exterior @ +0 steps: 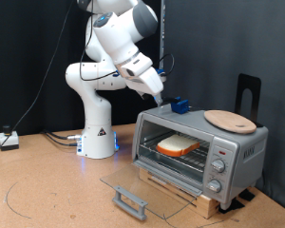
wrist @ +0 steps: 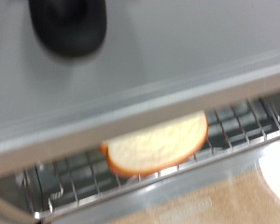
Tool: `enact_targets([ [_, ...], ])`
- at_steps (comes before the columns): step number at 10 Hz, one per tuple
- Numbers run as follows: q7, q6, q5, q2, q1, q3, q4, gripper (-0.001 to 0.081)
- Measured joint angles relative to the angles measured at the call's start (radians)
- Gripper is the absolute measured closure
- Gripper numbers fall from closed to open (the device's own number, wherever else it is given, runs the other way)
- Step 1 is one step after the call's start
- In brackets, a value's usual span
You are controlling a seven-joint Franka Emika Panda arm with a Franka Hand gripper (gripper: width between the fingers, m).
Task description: Make a piece of toast with the oven
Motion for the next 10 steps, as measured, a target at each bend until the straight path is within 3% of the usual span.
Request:
enact_targets([
  [5, -0.178, -0.022, -0.114, 0.107, -0.080, -0.135, 0.046, -0.0001],
  [7, -0.207, -0.021, -0.114, 0.136, -0.085, -0.151, 0.060, -0.0001],
  [10, 0.168, -0.164, -0.086, 0.139, -0.089, -0.124, 0.096, -0.0001],
])
